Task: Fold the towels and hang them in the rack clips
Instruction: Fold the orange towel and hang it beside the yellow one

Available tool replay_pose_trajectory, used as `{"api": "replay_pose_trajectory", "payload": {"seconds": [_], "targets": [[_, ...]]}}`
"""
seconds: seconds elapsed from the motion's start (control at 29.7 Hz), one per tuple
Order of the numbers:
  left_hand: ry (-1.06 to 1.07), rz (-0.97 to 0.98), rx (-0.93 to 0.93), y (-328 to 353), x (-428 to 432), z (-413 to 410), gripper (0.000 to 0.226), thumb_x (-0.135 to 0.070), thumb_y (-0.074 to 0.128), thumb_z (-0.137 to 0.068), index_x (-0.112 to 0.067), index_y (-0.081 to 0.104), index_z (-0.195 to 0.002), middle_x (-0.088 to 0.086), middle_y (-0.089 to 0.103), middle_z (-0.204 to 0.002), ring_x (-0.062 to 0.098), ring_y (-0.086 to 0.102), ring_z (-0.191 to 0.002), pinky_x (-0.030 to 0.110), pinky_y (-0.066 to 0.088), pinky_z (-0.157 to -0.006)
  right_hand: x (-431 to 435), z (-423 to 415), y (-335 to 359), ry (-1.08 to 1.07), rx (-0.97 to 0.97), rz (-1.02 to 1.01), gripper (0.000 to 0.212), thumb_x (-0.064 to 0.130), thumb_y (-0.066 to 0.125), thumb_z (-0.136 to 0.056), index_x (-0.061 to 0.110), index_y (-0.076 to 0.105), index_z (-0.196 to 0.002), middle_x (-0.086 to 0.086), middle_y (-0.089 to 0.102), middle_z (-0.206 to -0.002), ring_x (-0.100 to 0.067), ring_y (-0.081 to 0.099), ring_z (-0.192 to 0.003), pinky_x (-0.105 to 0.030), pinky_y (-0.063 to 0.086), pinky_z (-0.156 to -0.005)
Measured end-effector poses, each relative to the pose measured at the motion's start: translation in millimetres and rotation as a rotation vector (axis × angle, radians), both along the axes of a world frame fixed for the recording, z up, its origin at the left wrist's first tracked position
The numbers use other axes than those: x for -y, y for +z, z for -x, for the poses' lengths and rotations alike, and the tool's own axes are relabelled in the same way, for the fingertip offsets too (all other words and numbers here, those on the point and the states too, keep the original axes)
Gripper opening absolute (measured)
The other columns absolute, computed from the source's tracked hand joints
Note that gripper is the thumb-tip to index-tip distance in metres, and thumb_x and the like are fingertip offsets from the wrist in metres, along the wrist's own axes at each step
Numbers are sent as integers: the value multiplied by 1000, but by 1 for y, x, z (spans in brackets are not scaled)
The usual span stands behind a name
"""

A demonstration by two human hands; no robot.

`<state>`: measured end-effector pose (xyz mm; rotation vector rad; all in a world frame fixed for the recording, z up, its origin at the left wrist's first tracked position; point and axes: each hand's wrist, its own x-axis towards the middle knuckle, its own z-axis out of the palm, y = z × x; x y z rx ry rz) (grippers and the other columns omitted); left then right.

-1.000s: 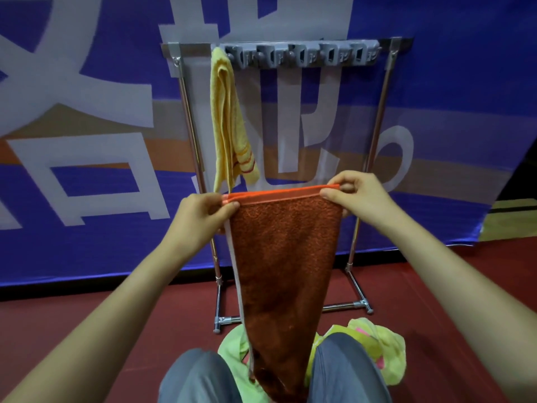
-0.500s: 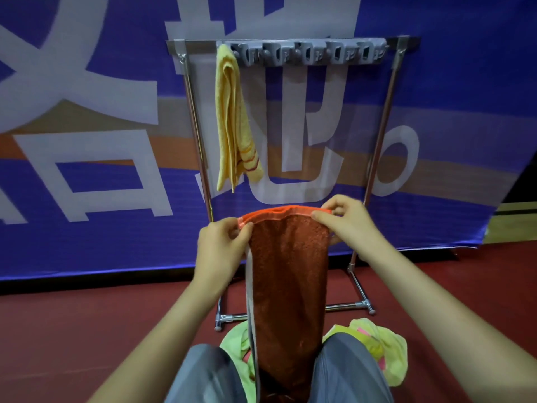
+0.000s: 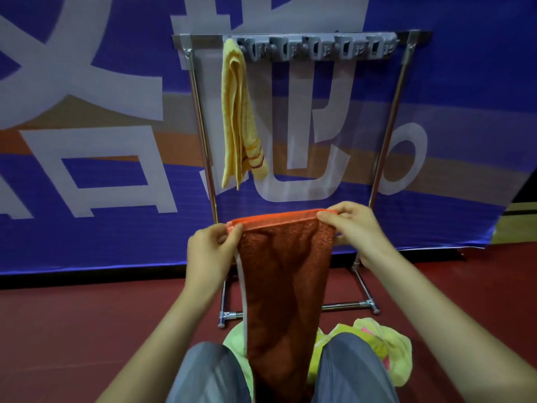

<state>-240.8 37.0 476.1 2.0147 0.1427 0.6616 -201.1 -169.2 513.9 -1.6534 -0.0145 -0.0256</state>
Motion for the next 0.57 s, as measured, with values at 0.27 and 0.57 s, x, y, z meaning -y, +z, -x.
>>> {"api": "replay_pose_trajectory", "payload": {"seconds": [0.27, 0.57], "targets": [[-103, -155, 48, 0, 37, 2, 30, -27, 60, -84, -3, 63, -67, 14, 62, -54, 29, 57, -53, 42, 44, -55, -36, 11, -8, 125, -25, -33, 16, 7, 62, -81, 11, 52, -70, -6, 56, -60, -2, 56, -42, -23, 52, -43], [-176, -38, -11, -4, 40, 8, 24, -26, 52, -89, -13, 71, -81, 6, 69, -65, 20, 66, -64, 45, 54, -68, -46, 21, -16, 257, -102, -186, 17, 19, 48, -92, 12, 61, -84, -5, 62, -76, -9, 63, -60, -22, 56, -60]]}}
